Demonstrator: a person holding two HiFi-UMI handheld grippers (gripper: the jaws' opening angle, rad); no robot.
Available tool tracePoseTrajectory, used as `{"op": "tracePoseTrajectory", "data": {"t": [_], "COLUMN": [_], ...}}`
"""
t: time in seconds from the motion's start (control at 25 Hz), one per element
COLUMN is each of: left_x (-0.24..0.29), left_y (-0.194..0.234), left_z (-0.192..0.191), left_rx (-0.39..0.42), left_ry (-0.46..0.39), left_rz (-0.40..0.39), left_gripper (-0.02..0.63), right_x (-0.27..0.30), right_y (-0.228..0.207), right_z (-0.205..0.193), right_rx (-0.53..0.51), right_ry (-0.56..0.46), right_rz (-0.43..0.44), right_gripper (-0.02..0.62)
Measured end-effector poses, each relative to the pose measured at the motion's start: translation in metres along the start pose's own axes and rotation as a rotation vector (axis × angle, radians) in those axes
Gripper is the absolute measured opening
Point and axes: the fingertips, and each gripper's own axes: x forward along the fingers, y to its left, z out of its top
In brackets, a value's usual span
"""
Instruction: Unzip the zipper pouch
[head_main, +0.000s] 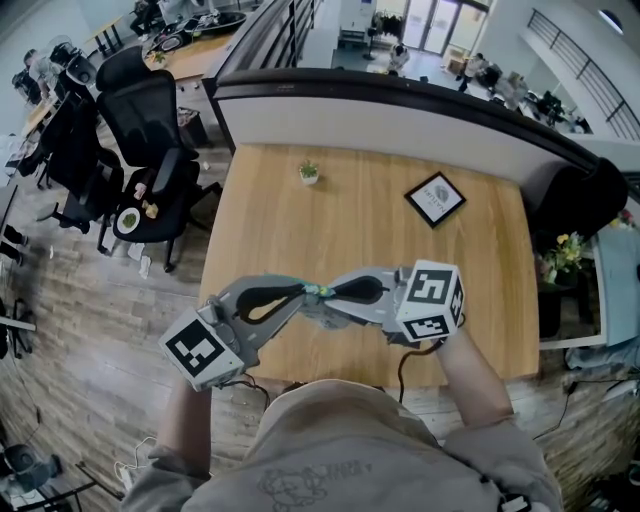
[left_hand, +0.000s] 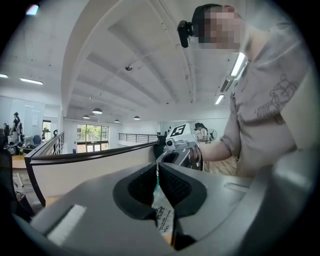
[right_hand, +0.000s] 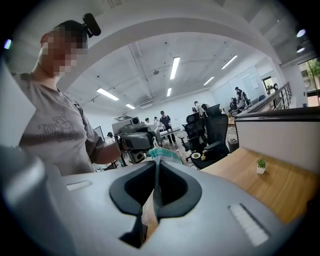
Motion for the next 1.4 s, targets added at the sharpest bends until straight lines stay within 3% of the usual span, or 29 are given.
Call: {"op": "tracePoseTrajectory", "data": {"t": [0.24, 0.4, 0.6, 0.8, 1.16, 1.4], "left_x": [0.0, 0.001, -0.005, -0.022, -0.063, -0.068], "left_y": [0.009, 0.019, 0.042, 0.064, 0.096, 0.095], "left_z": [-0.007, -0.01, -0.019, -0.033, -0.046, -0.054], "left_rx": [-0.009, -0.103, -0.196, -0.225, -0.253, -0.273], "left_ry": [0.008, 0.022, 0.053, 0.078, 0.083, 0.079], "left_rz": [0.022, 0.055, 0.169, 0.254, 0.386, 0.384], "left_gripper": [0.006, 0.006, 0.003, 0.003, 0.005, 0.008], "right_x": [0.0, 0.003, 0.004, -0.002, -0.029, -0.036], "right_y": [-0.001, -0.003, -0.007, -0.003, -0.007, -0.009], "right_z": [-0.003, 0.0, 0.002, 0.003, 0.005, 0.002], "right_rx": [-0.008, -0.07, -0.151, -0.175, -0.119, -0.075], "right_ry": [0.025, 0.035, 0.071, 0.048, -0.017, -0.034], "right_rz": [-0.005, -0.054, -0.14, -0.149, -0.167, -0.171], "right_gripper": [0.014, 0.014, 0.014, 0.014, 0.014, 0.014]}}
